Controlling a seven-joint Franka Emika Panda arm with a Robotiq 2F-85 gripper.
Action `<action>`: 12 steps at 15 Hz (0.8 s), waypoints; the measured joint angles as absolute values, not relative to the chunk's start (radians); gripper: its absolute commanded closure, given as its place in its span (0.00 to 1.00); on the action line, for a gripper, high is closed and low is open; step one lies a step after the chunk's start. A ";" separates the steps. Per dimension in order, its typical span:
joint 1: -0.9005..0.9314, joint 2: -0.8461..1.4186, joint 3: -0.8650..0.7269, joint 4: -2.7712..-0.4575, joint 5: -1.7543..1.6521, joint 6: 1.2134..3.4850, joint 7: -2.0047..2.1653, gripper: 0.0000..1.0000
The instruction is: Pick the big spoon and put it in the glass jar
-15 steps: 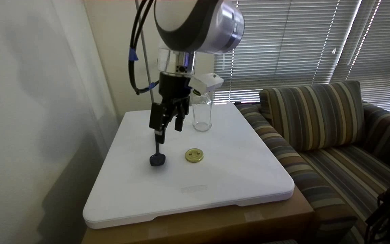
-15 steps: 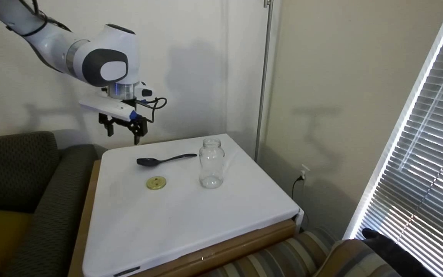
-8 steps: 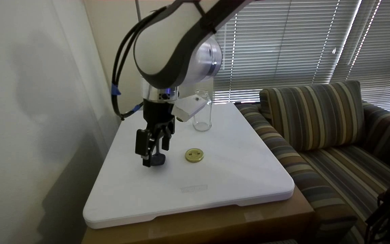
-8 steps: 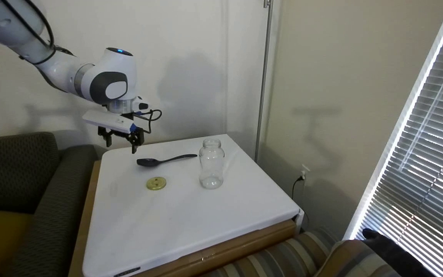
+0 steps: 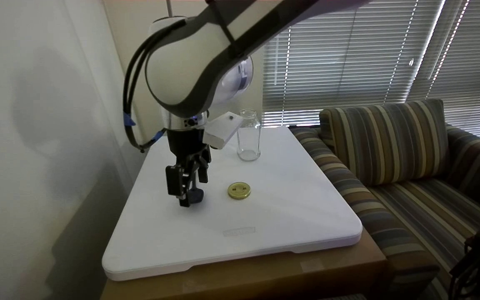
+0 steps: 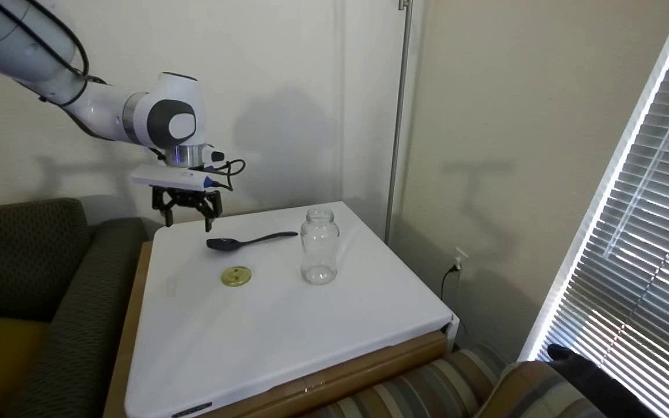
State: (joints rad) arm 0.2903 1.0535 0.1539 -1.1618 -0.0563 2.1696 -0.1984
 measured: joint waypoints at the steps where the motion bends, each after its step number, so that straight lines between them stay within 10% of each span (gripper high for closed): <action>1: 0.300 1.064 0.149 -1.137 -0.074 2.149 -0.198 0.00; 12: 0.372 1.202 0.090 -0.995 -0.205 2.213 -0.199 0.00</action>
